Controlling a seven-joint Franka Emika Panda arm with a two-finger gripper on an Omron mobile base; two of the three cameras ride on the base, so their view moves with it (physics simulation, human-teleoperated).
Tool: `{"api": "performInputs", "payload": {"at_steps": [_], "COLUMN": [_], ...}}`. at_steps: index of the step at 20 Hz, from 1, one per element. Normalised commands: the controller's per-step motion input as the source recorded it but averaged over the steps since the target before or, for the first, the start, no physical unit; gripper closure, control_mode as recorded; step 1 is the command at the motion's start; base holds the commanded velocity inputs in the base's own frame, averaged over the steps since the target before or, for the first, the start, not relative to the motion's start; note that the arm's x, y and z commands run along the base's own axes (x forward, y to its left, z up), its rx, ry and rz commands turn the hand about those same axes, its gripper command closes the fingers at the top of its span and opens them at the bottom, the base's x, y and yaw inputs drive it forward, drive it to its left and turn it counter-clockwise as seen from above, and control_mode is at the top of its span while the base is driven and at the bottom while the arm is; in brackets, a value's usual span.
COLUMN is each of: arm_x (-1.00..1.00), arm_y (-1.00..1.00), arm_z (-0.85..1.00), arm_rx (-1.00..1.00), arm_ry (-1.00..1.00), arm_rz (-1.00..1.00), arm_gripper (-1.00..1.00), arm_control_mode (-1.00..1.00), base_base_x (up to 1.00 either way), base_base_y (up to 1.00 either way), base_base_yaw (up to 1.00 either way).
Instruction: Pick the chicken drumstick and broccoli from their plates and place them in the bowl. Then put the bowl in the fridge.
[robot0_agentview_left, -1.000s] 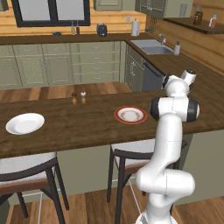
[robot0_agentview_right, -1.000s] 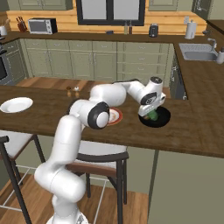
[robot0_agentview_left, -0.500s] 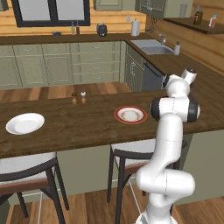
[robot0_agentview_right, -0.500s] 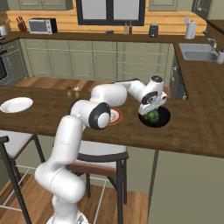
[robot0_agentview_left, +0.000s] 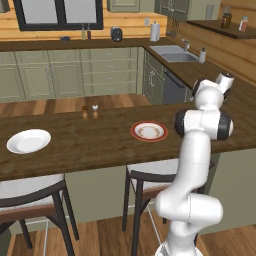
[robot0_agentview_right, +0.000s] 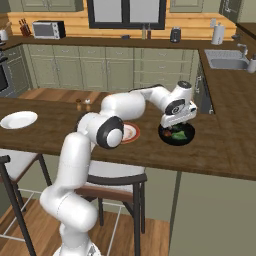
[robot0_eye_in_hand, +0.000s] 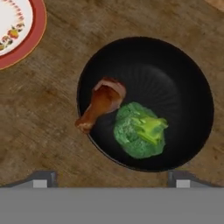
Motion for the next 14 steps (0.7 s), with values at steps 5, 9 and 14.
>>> {"api": "performInputs", "payload": {"at_steps": [5, 9, 14], "arm_x": [-0.29, -0.04, 0.11], "arm_y": [-0.27, 0.01, 0.00], "arm_z": [-0.10, -0.49, -0.27], "arm_rx": [0.06, 0.13, 0.25], "arm_ry": [0.05, 0.05, 0.00], "arm_rz": [-0.70, -0.89, -0.68], "arm_gripper": [-1.00, -1.00, -1.00], "arm_control_mode": [-1.00, -1.00, -1.00], "base_base_x": [0.00, 0.00, 0.00], "base_base_y": [0.00, 0.00, 0.00], "base_base_yaw": [0.00, 0.00, 0.00]}}
